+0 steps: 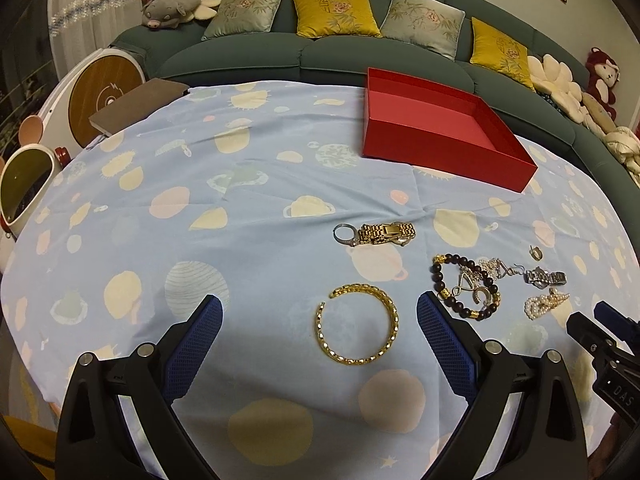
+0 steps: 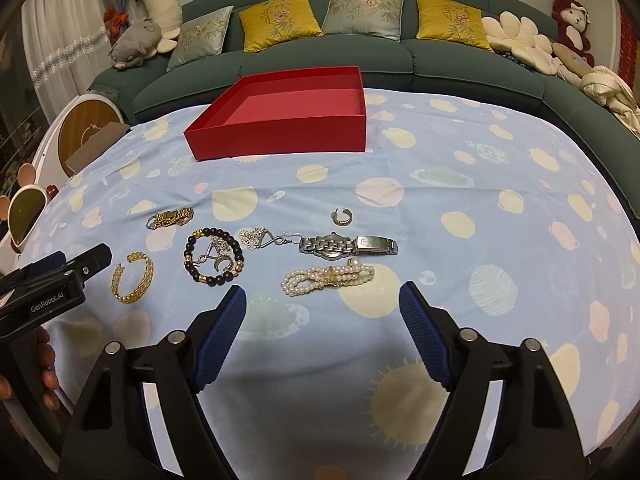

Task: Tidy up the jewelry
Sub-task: 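Grasp the gold bangle with the left tool while the right tool grasps the pearl necklace, then carry the bangle and pearl necklace into the red box and open both tools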

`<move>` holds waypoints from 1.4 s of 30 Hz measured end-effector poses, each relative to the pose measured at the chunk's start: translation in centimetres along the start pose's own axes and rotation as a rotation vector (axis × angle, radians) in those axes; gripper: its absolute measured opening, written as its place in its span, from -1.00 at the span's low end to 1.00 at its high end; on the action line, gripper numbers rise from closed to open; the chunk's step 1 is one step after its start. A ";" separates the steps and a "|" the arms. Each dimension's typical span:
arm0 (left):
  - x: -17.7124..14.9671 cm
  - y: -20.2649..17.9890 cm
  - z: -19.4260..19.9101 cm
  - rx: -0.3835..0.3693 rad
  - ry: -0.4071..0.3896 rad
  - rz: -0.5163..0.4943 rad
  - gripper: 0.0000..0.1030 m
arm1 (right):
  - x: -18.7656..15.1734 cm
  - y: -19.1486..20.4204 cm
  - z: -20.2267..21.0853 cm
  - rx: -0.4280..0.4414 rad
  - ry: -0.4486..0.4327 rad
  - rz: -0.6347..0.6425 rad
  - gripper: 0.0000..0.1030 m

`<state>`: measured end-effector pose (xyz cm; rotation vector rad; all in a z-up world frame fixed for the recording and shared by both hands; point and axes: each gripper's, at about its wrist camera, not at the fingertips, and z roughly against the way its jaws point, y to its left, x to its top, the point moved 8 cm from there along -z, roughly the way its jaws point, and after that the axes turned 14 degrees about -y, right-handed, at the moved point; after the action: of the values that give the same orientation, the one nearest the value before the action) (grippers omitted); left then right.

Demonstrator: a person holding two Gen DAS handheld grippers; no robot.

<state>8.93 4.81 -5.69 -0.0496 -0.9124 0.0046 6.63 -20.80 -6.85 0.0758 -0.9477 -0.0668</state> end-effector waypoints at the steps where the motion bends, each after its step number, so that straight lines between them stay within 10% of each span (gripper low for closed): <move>1: -0.3 0.2 -0.2 0.000 0.011 0.008 0.84 | -0.2 0.0 -0.4 0.002 0.013 -0.003 0.26; 22: -3.3 -1.4 -4.2 0.036 0.060 -0.075 0.84 | -1.7 -1.3 -4.7 -0.058 0.013 -0.179 0.24; 33: -2.4 -1.8 -4.2 -0.018 0.030 -0.062 0.06 | -1.0 -1.6 -5.4 -0.075 -0.017 -0.174 -0.31; 42: -2.1 -1.9 -2.6 -0.101 0.034 0.002 0.03 | -0.4 -1.2 -3.8 -0.058 -0.044 -0.153 -0.32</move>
<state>9.64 2.71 -8.86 -0.1435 -0.8778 -0.0406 9.45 -21.79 -9.45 0.0932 -0.9822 -0.2383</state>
